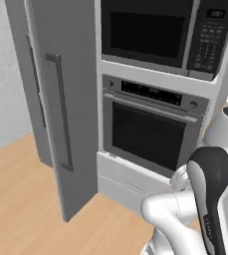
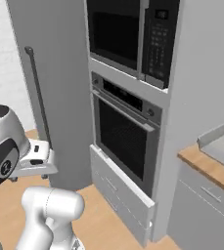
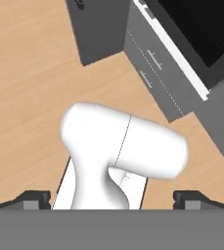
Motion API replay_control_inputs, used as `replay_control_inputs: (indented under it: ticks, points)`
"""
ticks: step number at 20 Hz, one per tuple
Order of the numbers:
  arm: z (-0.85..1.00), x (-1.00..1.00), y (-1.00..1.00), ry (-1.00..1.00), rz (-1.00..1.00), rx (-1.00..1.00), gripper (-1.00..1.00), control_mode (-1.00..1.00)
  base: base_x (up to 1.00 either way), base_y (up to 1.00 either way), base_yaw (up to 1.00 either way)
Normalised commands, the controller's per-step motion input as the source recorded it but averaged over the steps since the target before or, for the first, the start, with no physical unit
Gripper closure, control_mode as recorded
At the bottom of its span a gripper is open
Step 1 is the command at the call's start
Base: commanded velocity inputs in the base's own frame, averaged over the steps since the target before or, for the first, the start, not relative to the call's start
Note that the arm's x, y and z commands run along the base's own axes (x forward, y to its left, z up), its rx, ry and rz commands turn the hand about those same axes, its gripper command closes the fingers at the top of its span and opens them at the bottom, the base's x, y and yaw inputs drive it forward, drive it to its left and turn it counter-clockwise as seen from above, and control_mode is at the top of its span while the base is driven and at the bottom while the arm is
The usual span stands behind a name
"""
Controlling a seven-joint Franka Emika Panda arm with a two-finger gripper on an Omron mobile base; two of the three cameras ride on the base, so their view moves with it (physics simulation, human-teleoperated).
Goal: Place one cucumber and one steak in each tupperware on the nearby counter, to pack two identical lunches.
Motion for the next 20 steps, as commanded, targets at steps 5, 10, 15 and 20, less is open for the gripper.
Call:
replay_control_inputs:
  ticks: [5,10,15,20]
  points:
    - [0.0,0.0,0.0,0.0,0.0,0.0,-1.0,1.0,0.0,0.72,0.69]
    - [0.0,0.0,0.0,0.0,0.0,0.0,-1.0,1.0,0.0,0.76,0.68]
    - [0.0,0.0,0.0,0.0,0.0,0.0,-1.0,1.0,0.33,0.68,0.57]
    - [0.0,0.0,0.0,0.0,0.0,0.0,-1.0,1.0,1.0,0.55,0.23]
